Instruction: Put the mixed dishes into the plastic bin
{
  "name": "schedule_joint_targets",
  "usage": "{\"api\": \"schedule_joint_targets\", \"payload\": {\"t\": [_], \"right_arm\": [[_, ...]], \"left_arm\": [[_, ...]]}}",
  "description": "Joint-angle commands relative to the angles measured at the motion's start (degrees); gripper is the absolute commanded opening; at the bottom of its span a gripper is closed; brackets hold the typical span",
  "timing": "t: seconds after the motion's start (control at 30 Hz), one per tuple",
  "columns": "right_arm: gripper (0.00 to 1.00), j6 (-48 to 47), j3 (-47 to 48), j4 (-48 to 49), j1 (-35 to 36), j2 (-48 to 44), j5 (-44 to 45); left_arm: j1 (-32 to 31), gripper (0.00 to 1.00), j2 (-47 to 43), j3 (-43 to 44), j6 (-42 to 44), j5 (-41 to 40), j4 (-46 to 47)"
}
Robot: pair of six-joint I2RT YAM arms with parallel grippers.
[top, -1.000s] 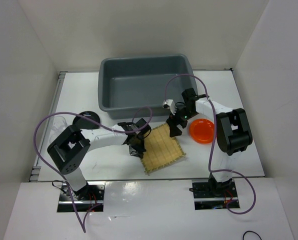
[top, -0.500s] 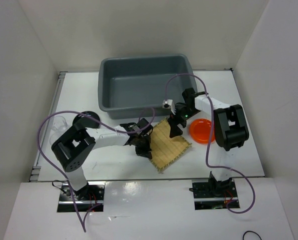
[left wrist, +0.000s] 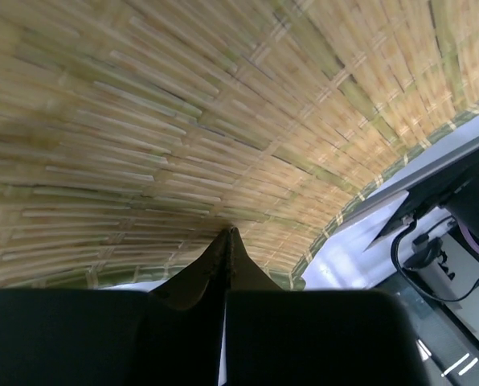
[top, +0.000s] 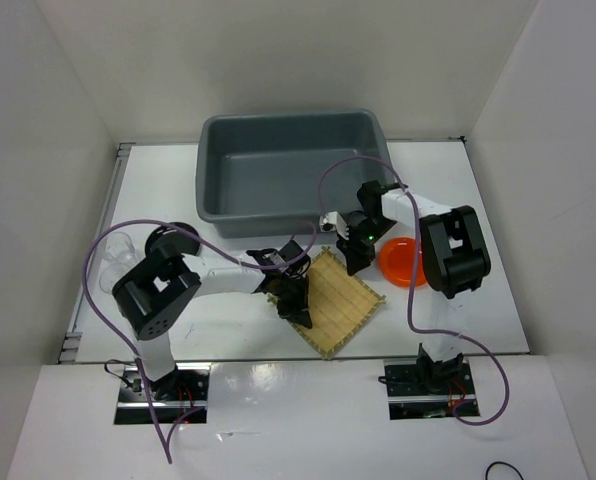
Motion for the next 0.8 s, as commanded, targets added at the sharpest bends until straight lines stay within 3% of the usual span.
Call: {"api": "schedule_joint_targets", "payload": {"t": [0.0, 0.13, 0.2, 0.23, 0.27, 0.3, 0.33, 0.47, 0.6, 0.77], "right_arm": [[0.26, 2.31, -5.83, -18.48, 3.35, 2.88, 1.76], [0.23, 2.31, -5.83, -18.48, 3.88, 0.85, 1.76], [0.28, 2.31, -5.83, -18.48, 5.28, 0.15, 1.76], [0.47, 2.31, -5.83, -18.48, 5.28, 0.15, 2.28], [0.56, 2.83, -5.83, -18.48, 5.89, 0.67, 2.29], [0.72, 3.62, -5.22, -18.48, 5.9, 0.67, 2.81], [0.76, 4.15, -5.22, -18.48, 5.9, 1.2, 2.82], [0.87, 9.77, -3.99, -13.06, 0.64, -4.58, 6.76], [0.94, 16.28, -4.51, -4.6, -9.98, -15.39, 9.14], [0.98, 17.78, -7.5, -3.1, -17.04, -23.66, 1.5]], "left_arm": [[0.21, 0.0, 6.73, -3.84, 3.3, -14.37, -2.54], [0.21, 0.0, 8.49, -3.84, 3.83, -14.37, -2.01], [0.21, 0.0, 9.19, -3.84, 3.83, -14.37, -2.01], [0.21, 0.0, 9.19, -3.84, 3.83, -14.37, -1.49], [0.21, 0.0, 9.8, -3.84, 3.83, -14.37, -1.48], [0.21, 0.0, 9.81, -3.84, 3.83, -14.37, -1.48], [0.21, 0.0, 9.81, -3.84, 3.83, -14.37, -2.09], [0.21, 0.0, 4.12, -3.32, 3.83, -17.25, -5.95], [0.21, 0.0, -0.82, -2.0, 3.83, -19.37, -9.12], [0.21, 0.0, -3.99, -2.0, 3.83, -19.9, -9.74]]}}
